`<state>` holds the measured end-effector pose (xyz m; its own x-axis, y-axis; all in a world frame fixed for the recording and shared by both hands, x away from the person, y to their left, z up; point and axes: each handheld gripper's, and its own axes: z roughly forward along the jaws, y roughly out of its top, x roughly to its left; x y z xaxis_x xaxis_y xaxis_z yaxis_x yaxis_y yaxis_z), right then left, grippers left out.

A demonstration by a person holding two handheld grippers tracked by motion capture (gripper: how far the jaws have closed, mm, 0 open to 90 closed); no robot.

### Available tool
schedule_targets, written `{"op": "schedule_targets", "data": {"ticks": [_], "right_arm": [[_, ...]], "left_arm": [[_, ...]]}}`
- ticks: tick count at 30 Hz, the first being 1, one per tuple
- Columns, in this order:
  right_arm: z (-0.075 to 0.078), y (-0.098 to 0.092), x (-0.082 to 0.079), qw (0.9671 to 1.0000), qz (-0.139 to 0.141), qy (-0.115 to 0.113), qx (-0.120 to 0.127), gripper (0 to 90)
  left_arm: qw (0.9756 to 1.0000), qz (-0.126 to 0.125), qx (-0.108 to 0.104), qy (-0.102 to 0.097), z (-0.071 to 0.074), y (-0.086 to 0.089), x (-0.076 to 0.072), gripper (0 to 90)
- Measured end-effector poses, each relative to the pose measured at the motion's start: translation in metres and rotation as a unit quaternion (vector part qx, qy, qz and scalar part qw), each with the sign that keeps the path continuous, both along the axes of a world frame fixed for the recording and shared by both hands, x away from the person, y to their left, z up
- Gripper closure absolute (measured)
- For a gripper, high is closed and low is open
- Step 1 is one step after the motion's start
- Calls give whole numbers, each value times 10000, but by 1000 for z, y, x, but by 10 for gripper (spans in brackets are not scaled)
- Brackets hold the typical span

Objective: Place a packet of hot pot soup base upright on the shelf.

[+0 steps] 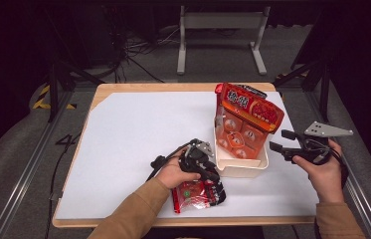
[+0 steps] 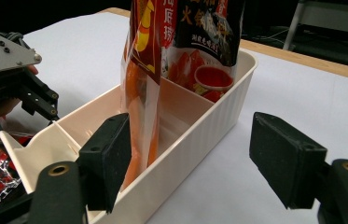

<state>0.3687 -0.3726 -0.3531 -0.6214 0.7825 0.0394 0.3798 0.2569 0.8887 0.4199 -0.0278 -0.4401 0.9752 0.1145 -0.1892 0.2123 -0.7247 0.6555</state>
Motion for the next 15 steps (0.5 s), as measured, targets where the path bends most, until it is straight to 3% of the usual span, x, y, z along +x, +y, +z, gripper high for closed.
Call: {"op": "schedule_targets", "data": {"ticks": [9, 15], "right_arm": [[0, 0, 0, 10000, -9, 1, -21, 300], [0, -1, -1, 10000, -23, -5, -20, 301]], "left_arm": [[9998, 29, 111, -176, 0, 2, -1, 765], [9998, 39, 150, -147, 1, 4, -1, 894]]}}
